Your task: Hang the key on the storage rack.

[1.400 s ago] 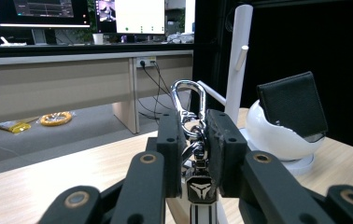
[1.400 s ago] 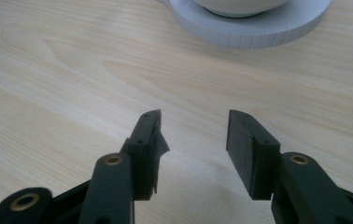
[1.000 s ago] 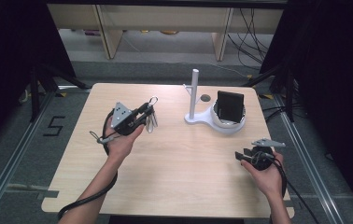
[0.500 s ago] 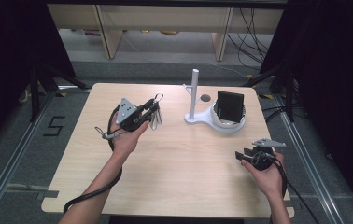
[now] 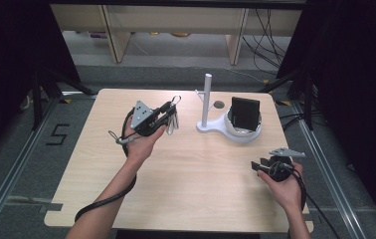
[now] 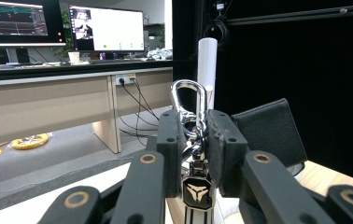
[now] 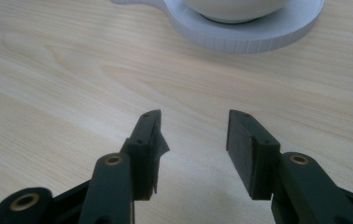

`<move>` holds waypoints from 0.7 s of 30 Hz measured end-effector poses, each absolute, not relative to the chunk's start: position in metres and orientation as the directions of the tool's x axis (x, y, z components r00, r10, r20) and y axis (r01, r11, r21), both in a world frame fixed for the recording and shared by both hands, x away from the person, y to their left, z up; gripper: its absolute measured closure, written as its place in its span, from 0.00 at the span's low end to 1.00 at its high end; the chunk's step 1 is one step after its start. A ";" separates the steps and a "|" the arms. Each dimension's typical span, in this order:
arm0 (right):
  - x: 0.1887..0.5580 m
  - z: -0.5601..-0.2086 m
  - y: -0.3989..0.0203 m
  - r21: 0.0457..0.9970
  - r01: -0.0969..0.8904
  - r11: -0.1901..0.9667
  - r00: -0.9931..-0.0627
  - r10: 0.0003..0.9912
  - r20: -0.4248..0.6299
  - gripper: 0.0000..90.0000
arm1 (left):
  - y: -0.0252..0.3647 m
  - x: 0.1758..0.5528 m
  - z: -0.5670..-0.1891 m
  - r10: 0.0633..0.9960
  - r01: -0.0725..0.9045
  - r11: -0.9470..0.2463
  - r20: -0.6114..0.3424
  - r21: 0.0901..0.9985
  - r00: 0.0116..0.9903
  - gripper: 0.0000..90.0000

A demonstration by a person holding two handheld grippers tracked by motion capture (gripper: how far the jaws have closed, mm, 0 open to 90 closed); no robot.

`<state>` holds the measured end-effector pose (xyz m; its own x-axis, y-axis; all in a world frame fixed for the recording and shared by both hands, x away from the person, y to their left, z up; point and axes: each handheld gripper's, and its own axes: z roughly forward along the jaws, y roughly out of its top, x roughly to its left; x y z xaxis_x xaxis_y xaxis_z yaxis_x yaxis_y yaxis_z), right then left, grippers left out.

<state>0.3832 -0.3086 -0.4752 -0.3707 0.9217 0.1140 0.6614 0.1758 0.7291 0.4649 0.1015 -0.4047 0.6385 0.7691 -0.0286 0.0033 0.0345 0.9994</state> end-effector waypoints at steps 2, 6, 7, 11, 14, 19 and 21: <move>0.384 -0.476 -0.309 0.733 0.657 0.177 -0.375 0.920 0.114 0.62 | 0.099 0.466 -0.404 0.766 0.004 0.036 -0.030 0.999 0.642 0.84; 0.383 -0.475 -0.309 0.729 0.661 0.180 -0.373 0.921 0.111 0.62 | 0.096 0.468 -0.403 0.761 0.004 0.035 -0.029 0.999 0.648 0.84; 0.385 -0.476 -0.311 0.737 0.644 0.205 -0.391 0.916 0.087 0.62 | 0.095 0.468 -0.403 0.761 0.005 0.038 -0.032 0.999 0.648 0.84; 0.385 -0.475 -0.311 0.736 0.645 0.204 -0.391 0.916 0.089 0.62 | 0.092 0.470 -0.401 0.756 0.004 0.040 -0.033 0.999 0.654 0.84; 0.385 -0.475 -0.310 0.736 0.645 0.204 -0.393 0.915 0.091 0.62 | 0.089 0.471 -0.400 0.754 0.003 0.038 -0.031 0.999 0.656 0.84; 0.385 -0.476 -0.310 0.735 0.647 0.203 -0.393 0.915 0.093 0.62 | 0.086 0.473 -0.399 0.751 0.005 0.038 -0.032 0.999 0.660 0.84; 0.385 -0.476 -0.310 0.735 0.647 0.203 -0.393 0.915 0.093 0.62 | 0.085 0.474 -0.398 0.751 0.007 0.041 -0.035 0.999 0.660 0.84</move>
